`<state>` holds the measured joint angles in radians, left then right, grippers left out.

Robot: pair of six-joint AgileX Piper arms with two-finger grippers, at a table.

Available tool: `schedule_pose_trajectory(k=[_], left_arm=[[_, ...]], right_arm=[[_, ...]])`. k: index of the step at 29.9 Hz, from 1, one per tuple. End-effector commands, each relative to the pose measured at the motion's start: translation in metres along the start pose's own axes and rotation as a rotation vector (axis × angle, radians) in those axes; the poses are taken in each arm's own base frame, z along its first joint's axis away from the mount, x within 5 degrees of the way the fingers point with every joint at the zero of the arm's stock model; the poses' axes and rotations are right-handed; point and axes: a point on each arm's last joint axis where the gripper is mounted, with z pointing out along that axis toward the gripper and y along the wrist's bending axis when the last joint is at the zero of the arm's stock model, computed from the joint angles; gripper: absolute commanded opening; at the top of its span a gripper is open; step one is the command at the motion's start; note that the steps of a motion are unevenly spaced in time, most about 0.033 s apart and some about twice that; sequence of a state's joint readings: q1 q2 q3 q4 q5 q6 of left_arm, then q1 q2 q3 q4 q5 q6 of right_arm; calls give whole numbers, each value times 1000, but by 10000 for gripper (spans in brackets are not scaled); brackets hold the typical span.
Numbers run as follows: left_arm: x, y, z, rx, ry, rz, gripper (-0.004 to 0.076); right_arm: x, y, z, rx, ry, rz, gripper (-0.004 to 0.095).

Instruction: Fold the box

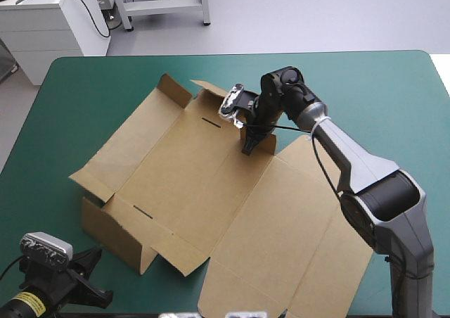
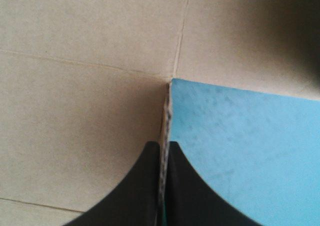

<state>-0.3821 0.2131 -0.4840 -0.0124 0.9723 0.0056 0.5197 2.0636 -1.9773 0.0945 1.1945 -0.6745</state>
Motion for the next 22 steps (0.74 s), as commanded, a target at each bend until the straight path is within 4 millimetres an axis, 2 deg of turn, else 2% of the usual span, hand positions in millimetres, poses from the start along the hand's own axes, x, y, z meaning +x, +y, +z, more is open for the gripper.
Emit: schedule_pose_trajectory(k=[1, 7, 13, 22], left_arm=[[-13, 0, -5, 6, -82, -3, -8], [-13, 0, -5, 6, -82, -3, -8], [-13, 0, -5, 6, -82, -3, -8], [-13, 0, -5, 6, -82, -3, -8]], right_arm=[[-26, 16, -28, 50, -99, -158, -15], [-47, 47, -23, 48, -124, -356, -15], [-64, 64, -32, 66, -186, -459, -16], [-70, 62, -25, 110, -213, -449, -19]])
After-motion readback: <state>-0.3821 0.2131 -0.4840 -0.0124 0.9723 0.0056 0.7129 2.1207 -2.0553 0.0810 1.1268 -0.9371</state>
